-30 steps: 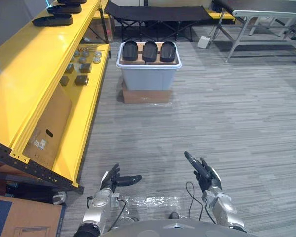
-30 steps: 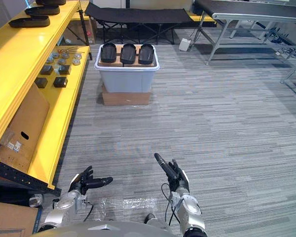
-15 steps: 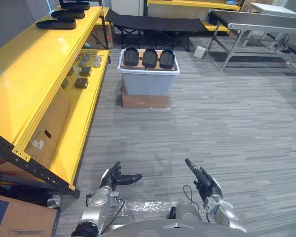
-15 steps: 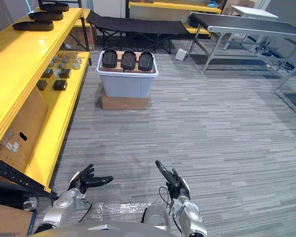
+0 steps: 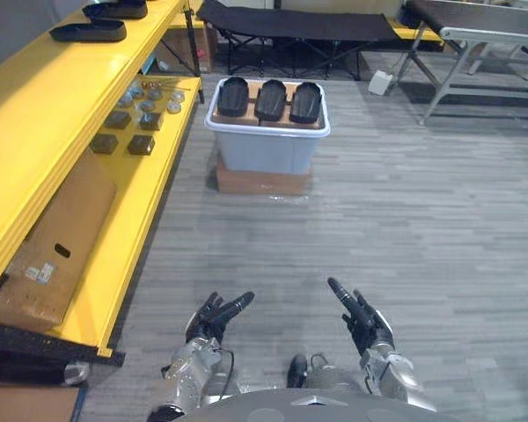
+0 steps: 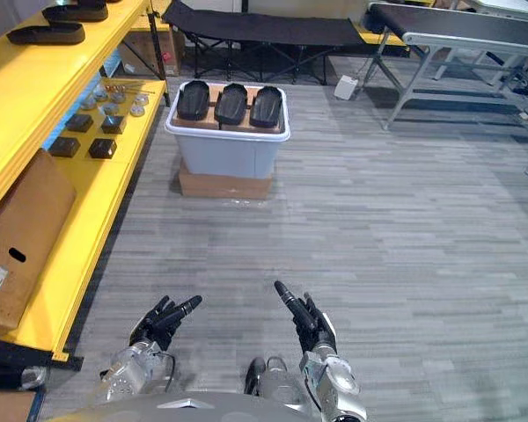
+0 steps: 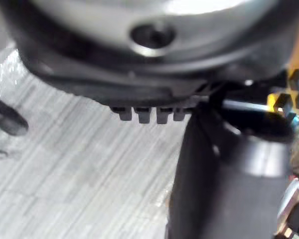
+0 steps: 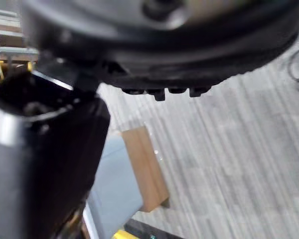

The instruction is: Walk over and take three plastic housings, then place them on the shelf

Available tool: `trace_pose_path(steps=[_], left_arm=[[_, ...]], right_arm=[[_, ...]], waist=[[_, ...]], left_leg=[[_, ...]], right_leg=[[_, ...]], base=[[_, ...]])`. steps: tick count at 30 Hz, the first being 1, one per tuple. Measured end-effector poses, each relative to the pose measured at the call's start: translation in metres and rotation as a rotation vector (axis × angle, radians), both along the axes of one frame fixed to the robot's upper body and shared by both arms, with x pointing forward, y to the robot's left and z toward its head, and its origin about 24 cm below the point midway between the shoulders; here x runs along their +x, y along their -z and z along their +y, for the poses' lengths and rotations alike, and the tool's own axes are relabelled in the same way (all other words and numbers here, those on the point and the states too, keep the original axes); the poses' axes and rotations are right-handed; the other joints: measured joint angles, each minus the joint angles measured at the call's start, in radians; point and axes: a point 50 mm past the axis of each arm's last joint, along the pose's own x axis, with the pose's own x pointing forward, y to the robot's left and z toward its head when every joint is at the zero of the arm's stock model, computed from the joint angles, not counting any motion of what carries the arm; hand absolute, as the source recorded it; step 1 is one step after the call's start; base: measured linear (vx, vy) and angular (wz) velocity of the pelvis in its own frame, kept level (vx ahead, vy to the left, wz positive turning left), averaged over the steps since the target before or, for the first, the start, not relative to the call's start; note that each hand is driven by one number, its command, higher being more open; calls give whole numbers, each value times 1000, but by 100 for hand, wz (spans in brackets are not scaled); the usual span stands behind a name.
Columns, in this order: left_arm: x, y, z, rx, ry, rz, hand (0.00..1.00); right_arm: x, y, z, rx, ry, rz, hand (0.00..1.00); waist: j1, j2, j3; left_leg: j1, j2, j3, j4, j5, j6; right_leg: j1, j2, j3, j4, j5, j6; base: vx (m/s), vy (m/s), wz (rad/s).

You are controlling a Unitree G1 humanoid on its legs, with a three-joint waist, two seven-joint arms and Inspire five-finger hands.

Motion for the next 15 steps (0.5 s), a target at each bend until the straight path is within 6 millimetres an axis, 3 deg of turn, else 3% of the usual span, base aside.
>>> trace_pose_path(steps=[2,5,7,9,10,11,12,13,15], left_arm=[[-3,1,3,3,-5,6,100],[-1,-3,4,2,0,-24,100],[1,-7,4,3,-6,-50,100],[-3,-9,6,8,-20,-65,100],[-9,-7,9,12,-26,-52,100],[-9,-7,10,15,-30,-56,100],[-5,-10,17,33,-33,-70,100],[-2,-11,19,42,-35,-84,100],[4,-14,19,63,-15,-103,100]], right_arm=[[4,-2,0,-3,0,-14,100],[16,-7,-2,-24,12,-37,100],[18,-8,-4,-37,31,-34,100],[9,-4,-5,-52,34,-5,100],[-3,2,-4,-46,39,31,100],[-7,5,0,-39,33,47,100],[-11,8,6,-28,12,66,100],[-8,7,7,-28,-1,59,100],[-5,7,7,-31,-5,53,100]], waist=[[9,-20,7],[37,-24,15],[42,-19,42],[53,0,51],[54,9,50],[52,4,47],[53,-36,37],[55,-51,42],[54,-55,42]], left_leg=[[-78,-28,8,14,-26,10],[-144,-151,79,-354,-46,32],[-145,-255,130,-737,82,47],[-147,-248,140,-856,160,24],[-136,-228,151,-842,233,59],[-124,-232,168,-827,268,97],[-129,-258,195,-794,253,143],[-137,-268,206,-768,224,158],[-136,-279,218,-744,180,180]], right_leg=[[71,0,10,-49,-8,-10],[115,-31,50,-95,-20,6],[166,-64,58,-94,-59,32],[221,-60,76,-74,-126,74],[258,-56,81,-38,-186,96],[270,-64,88,-13,-213,96],[264,-103,103,22,-241,89],[255,-121,118,45,-232,84],[209,-147,156,145,-195,110]], base=[[417,-126,-18],[393,13,-36],[361,128,-12],[375,187,-19],[395,217,-13],[415,216,-1],[420,204,-5],[492,254,-12],[401,248,-12]])
